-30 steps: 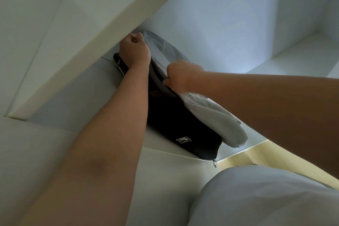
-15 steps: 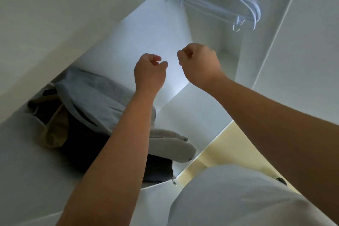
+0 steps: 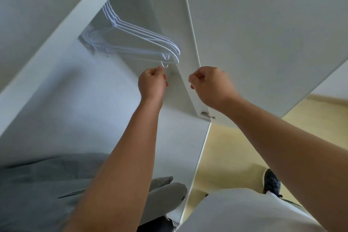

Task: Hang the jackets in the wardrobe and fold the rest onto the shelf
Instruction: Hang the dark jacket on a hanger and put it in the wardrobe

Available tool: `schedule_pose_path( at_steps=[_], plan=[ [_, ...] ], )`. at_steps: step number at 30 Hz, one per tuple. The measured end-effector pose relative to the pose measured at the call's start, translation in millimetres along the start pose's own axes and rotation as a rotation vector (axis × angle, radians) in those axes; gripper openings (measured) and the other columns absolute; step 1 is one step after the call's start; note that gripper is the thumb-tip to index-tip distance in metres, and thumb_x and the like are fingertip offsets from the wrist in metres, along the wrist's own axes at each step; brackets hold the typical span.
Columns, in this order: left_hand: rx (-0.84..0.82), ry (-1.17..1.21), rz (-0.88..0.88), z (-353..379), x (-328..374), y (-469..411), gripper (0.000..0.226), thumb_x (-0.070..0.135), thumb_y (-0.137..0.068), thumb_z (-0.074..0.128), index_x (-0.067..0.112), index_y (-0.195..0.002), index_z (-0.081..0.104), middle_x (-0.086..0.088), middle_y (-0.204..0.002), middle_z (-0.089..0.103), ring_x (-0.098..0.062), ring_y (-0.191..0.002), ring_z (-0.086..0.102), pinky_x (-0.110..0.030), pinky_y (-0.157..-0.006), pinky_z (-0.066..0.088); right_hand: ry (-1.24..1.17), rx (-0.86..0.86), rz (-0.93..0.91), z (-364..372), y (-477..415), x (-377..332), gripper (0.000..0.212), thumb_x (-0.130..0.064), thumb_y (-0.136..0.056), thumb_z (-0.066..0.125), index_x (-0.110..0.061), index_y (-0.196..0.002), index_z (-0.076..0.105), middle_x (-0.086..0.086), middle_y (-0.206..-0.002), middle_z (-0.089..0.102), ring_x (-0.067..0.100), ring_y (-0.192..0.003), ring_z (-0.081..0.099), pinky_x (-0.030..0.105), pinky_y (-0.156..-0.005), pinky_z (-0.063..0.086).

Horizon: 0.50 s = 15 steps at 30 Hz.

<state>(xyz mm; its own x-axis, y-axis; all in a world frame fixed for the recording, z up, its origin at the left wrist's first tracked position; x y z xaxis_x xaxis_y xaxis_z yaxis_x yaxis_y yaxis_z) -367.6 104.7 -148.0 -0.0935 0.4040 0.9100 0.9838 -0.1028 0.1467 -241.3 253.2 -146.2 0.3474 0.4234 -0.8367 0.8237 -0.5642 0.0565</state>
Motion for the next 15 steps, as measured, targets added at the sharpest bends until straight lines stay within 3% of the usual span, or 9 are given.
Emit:
schedule_pose_path(
  at_steps=[3, 6, 9, 12, 15],
  plan=[
    [0.026, -0.048, 0.056, -3, 14, -19, 0.026, 0.028, -0.093, 0.055, 0.02, -0.069, 0.063, 0.006, -0.066, 0.068, -0.013, -0.055, 0.065, -0.032, -0.064, 0.048, 0.049, -0.016, -0.015, 9, -11, -6, 0.024, -0.03, -0.096, 0.052, -0.017, -0.09, 0.071, 0.002, -0.084, 0.073, 0.025, -0.079, 0.065, 0.03, -0.066, 0.051],
    [0.039, -0.112, 0.093, -1, 28, -49, 0.034, 0.032, -0.096, 0.052, 0.018, -0.067, 0.062, 0.005, -0.06, 0.067, -0.021, -0.063, 0.071, -0.038, -0.073, 0.057, 0.075, -0.023, -0.024, 16, -22, -8, 0.023, -0.028, -0.097, 0.051, -0.016, -0.094, 0.071, 0.003, -0.088, 0.072, 0.025, -0.08, 0.064, 0.027, -0.064, 0.045],
    [0.056, -0.085, 0.033, 8, 34, -81, 0.039, 0.038, -0.099, 0.052, 0.014, -0.069, 0.058, 0.004, -0.053, 0.063, -0.018, -0.053, 0.069, -0.037, -0.067, 0.061, 0.099, -0.037, -0.04, 22, -40, -8, 0.023, -0.025, -0.098, 0.05, -0.015, -0.097, 0.071, 0.005, -0.092, 0.073, 0.027, -0.084, 0.065, 0.027, -0.068, 0.048],
    [0.096, -0.028, -0.065, 16, 36, -110, 0.04, 0.043, -0.1, 0.054, 0.013, -0.074, 0.057, -0.001, -0.072, 0.067, -0.013, -0.045, 0.066, -0.027, -0.05, 0.054, 0.147, -0.096, -0.029, 31, -67, -6, 0.022, -0.026, -0.098, 0.051, -0.015, -0.108, 0.068, 0.009, -0.103, 0.071, 0.031, -0.093, 0.066, 0.028, -0.074, 0.049],
    [0.168, -0.036, -0.078, 14, 42, -138, 0.04, 0.038, -0.1, 0.055, 0.009, -0.072, 0.059, 0.001, -0.062, 0.069, -0.02, -0.05, 0.069, -0.036, -0.06, 0.062, 0.224, -0.171, -0.065, 44, -104, -8, 0.03, -0.026, -0.097, 0.054, -0.013, -0.123, 0.062, 0.013, -0.113, 0.068, 0.033, -0.102, 0.065, 0.033, -0.086, 0.054]
  ],
)
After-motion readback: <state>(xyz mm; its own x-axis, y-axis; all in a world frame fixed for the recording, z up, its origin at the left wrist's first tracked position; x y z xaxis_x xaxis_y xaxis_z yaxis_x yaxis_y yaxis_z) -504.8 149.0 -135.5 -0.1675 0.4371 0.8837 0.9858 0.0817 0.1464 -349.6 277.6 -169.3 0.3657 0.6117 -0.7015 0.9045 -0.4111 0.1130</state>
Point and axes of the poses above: each hand's wrist, its own y-axis away from the middle knuckle, its own z-axis out of the palm, x = y × z, the point moved 6 cm from there along -y, towards the middle knuckle
